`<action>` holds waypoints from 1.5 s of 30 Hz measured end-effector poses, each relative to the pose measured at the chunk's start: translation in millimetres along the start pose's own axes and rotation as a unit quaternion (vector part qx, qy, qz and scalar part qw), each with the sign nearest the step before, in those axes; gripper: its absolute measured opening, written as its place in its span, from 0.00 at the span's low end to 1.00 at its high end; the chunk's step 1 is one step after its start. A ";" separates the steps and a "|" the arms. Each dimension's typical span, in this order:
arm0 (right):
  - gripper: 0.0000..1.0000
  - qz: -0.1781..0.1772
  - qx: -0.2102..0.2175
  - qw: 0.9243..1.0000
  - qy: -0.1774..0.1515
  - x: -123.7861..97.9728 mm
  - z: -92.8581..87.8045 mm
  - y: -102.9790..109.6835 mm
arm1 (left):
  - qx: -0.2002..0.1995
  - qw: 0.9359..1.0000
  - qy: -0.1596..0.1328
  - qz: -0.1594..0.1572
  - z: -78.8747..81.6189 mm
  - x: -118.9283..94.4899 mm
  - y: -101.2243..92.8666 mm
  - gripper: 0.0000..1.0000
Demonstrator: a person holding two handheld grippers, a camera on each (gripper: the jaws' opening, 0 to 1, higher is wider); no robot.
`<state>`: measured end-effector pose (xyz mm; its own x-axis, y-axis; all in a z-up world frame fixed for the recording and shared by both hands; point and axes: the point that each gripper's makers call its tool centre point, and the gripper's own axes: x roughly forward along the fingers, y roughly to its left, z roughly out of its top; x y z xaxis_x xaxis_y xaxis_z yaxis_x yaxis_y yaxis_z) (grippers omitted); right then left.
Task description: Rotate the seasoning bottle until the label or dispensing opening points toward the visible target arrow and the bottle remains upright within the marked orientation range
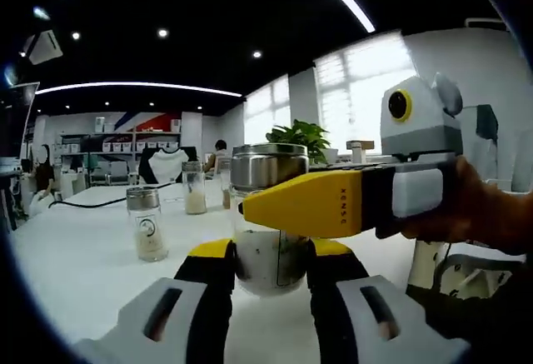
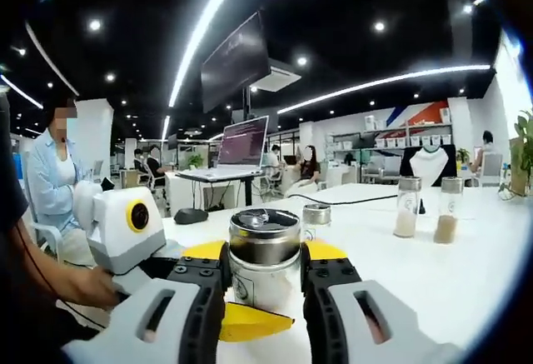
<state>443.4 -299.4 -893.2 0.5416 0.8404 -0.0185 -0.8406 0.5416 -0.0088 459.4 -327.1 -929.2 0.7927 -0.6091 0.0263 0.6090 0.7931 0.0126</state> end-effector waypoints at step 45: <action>0.30 -0.047 0.019 0.999 -0.004 52.6 -1.5 -109.8 | 0.004 0.999 0.031 0.034 1.1 -10.0 43.9 1.00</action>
<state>564.2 -314.7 -894.8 0.6180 0.7861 -0.0115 -0.7857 0.6181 0.0270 478.2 -286.2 -927.8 0.8321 -0.5536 -0.0342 0.5544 0.8320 0.0213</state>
